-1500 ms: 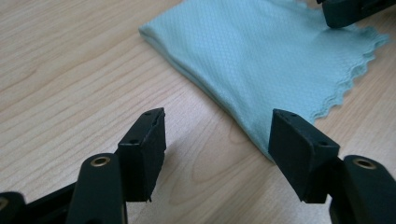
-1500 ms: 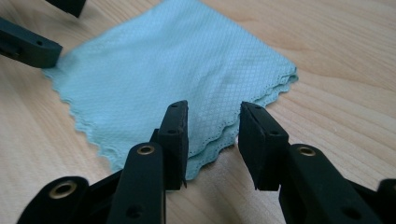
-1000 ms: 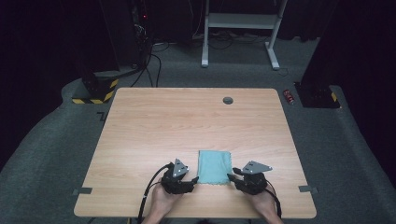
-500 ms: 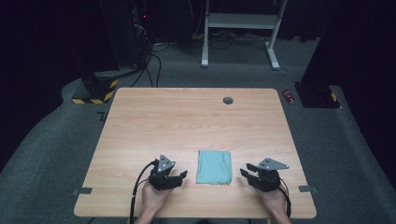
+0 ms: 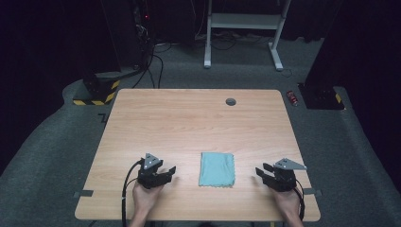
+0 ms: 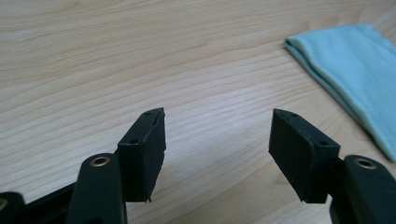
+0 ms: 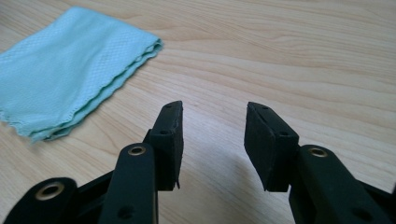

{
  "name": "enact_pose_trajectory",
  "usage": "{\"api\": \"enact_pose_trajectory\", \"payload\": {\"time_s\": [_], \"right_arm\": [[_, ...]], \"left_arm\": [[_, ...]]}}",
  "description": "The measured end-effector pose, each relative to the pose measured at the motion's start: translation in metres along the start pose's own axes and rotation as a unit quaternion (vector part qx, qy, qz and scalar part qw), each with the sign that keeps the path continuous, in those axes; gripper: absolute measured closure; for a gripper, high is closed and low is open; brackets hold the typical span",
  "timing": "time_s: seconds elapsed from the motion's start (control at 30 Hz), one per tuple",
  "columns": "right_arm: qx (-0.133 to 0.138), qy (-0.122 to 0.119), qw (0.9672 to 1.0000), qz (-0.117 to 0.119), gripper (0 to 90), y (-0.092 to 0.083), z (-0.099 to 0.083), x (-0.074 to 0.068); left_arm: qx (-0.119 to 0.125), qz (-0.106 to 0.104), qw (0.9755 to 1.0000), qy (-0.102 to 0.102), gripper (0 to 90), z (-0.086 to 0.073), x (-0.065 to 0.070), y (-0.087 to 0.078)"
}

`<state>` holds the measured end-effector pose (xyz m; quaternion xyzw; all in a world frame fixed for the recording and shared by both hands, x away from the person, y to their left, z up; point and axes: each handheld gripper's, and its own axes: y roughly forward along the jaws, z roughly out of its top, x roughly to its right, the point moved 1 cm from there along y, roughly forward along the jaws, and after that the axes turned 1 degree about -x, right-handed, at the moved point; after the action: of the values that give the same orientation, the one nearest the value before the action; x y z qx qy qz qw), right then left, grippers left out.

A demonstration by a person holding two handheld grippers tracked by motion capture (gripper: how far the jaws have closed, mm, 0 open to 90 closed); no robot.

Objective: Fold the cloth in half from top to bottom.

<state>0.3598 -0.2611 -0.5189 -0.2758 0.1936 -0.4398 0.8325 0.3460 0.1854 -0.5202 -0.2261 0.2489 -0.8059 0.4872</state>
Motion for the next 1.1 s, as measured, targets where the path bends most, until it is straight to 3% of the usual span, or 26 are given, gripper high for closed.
{"api": "enact_pose_trajectory", "payload": {"time_s": [0.53,0.73,0.83,1.1], "right_arm": [[-0.015,0.027,0.999,-0.032,54.8,-0.004,-0.005,0.022],[-0.019,0.029,0.9985,-0.041,54.5,-0.003,-0.006,0.026],[-0.022,0.032,0.9982,-0.045,54.2,-0.002,-0.007,0.029],[-0.027,0.033,0.9979,-0.049,53.0,0.0,-0.009,0.033]], "left_arm": [[-0.012,0.045,0.9988,-0.017,36.8,-0.003,-0.024,0.004],[-0.012,0.057,0.9981,-0.018,36.7,-0.001,-0.027,0.005],[-0.014,0.069,0.9975,-0.006,36.6,0.0,-0.025,0.006],[-0.017,0.069,0.9974,-0.008,36.3,-0.004,-0.025,0.012]]}}
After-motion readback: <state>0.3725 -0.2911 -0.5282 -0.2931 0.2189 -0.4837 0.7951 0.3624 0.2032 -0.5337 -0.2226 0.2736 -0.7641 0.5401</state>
